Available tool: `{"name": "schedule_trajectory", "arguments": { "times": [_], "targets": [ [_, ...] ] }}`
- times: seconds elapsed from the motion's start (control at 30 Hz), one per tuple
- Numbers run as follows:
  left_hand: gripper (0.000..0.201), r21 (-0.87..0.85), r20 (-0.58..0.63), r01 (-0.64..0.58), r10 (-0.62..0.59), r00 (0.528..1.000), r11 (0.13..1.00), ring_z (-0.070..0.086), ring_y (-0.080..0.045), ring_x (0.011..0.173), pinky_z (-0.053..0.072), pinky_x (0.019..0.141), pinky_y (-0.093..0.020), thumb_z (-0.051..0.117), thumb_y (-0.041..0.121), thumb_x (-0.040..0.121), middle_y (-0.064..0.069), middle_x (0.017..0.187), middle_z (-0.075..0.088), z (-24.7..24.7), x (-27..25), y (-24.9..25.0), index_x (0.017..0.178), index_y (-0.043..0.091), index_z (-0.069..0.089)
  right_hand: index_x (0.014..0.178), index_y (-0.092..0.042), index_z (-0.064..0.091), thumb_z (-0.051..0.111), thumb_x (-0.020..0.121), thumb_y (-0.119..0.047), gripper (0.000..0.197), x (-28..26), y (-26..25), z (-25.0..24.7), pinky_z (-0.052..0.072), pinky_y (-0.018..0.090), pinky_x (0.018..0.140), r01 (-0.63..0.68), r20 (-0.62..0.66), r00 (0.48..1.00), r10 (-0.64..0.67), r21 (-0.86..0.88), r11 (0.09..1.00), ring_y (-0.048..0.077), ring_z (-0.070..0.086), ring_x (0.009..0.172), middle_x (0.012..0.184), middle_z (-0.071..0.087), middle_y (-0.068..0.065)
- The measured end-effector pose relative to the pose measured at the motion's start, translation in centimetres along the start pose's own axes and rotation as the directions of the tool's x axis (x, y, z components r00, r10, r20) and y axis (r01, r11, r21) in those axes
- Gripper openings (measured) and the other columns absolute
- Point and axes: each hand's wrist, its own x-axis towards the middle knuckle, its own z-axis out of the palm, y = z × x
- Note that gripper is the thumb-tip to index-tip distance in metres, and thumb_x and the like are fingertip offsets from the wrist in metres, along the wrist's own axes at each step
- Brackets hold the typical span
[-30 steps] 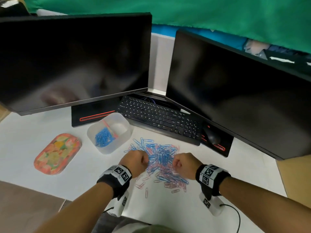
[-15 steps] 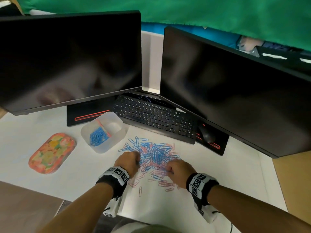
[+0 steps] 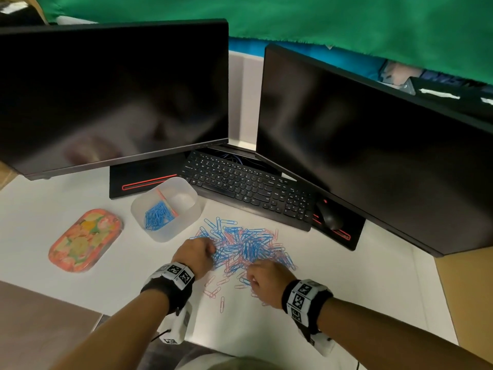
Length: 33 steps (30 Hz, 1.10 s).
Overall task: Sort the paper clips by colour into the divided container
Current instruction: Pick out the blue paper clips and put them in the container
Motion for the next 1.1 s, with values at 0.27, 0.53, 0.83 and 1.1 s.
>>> {"name": "schedule_trajectory", "arguments": {
  "times": [0.27,0.53,0.83,1.1],
  "targets": [
    [0.006,0.032,-0.009,-0.013,0.013,1.000,0.999,0.061,-0.018,0.088,0.049,0.078,-0.025,0.064,0.020,0.079,0.004,0.091,0.067,0.3,0.2,0.4,0.080,0.025,0.061,0.092,-0.006,0.061,0.048,0.084,-0.002,0.016,1.0,-0.8,1.2,0.046,0.031,0.073,-0.049,0.027,0.998,0.050,-0.021,0.999,0.032,0.061,0.089,0.096,0.064,0.014],
    [0.010,0.157,-0.001,-0.034,0.035,0.999,0.987,0.062,-0.024,0.091,0.049,0.076,-0.029,0.059,0.023,0.084,-0.003,0.098,0.067,0.2,0.6,1.0,0.092,0.020,0.065,0.099,-0.008,0.060,0.053,0.081,0.002,0.022,1.4,-1.2,1.7,0.050,0.034,0.080,-0.030,0.037,0.999,0.032,-0.049,0.998,0.031,0.061,0.094,0.102,0.065,0.012],
    [0.014,0.071,-0.038,-0.040,0.042,0.998,0.997,0.059,-0.024,0.081,0.045,0.071,-0.027,0.048,0.019,0.087,-0.004,0.085,0.064,-0.4,0.5,1.0,0.077,0.018,0.058,0.099,-0.013,0.066,0.046,0.085,-0.007,0.025,1.1,0.1,0.1,0.047,0.027,0.086,-0.131,-0.021,0.990,0.141,0.258,0.957,0.017,0.058,0.094,0.101,0.061,0.001],
    [0.031,-0.272,-0.041,-0.058,0.049,0.998,0.960,0.061,-0.011,0.075,0.045,0.075,-0.020,0.060,0.005,0.084,0.008,0.073,0.064,-1.2,0.9,1.0,0.094,0.033,0.055,0.074,-0.023,0.061,0.054,0.089,-0.007,0.023,1.5,3.9,-2.8,0.053,0.030,0.071,-0.333,0.023,0.913,0.407,0.618,0.712,0.012,0.060,0.066,0.075,0.067,0.000]
  ]
}}
